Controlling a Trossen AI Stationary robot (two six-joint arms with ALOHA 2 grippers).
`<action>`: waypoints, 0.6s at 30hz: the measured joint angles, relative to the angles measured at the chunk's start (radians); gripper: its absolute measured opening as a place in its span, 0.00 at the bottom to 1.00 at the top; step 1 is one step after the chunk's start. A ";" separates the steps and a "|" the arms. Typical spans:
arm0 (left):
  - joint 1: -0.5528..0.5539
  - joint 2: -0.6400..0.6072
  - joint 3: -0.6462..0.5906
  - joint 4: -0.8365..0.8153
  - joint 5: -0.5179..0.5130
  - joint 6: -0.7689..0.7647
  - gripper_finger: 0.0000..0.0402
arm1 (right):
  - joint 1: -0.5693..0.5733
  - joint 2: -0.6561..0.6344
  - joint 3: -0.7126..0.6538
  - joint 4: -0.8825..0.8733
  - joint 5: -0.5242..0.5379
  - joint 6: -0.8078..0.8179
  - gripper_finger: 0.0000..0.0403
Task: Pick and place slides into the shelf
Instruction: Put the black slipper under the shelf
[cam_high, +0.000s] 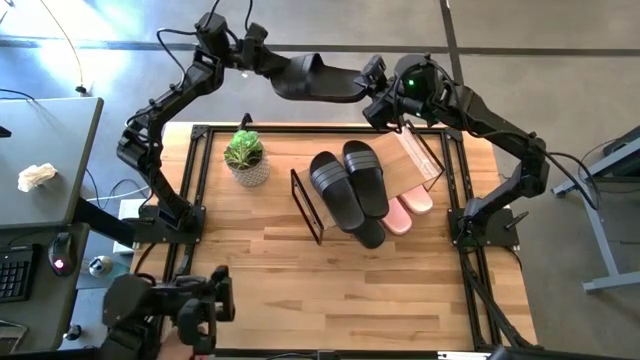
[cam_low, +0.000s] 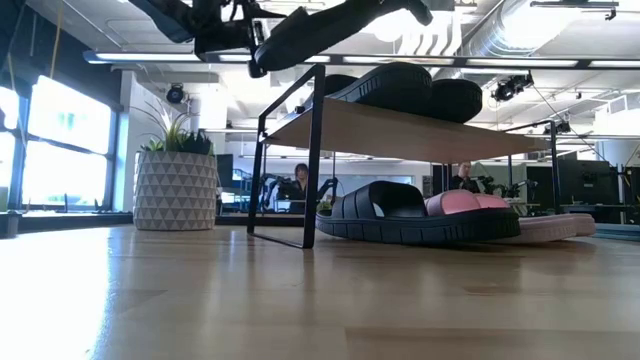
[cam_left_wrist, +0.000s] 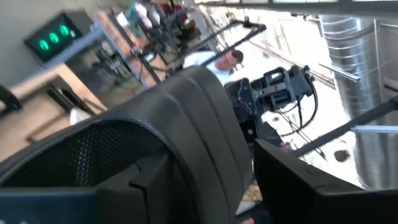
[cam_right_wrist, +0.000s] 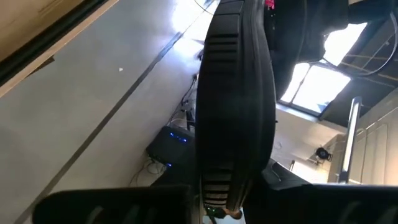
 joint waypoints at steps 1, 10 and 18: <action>0.006 0.000 0.000 0.020 -0.012 -0.002 0.48 | 0.000 0.000 0.000 0.001 0.002 0.009 0.09; 0.035 -0.001 0.000 0.322 -0.076 -0.123 0.44 | 0.002 -0.013 0.000 0.022 0.010 0.120 0.09; -0.007 0.000 0.000 0.302 0.069 -0.266 0.43 | 0.010 -0.027 0.000 0.033 0.022 0.195 0.09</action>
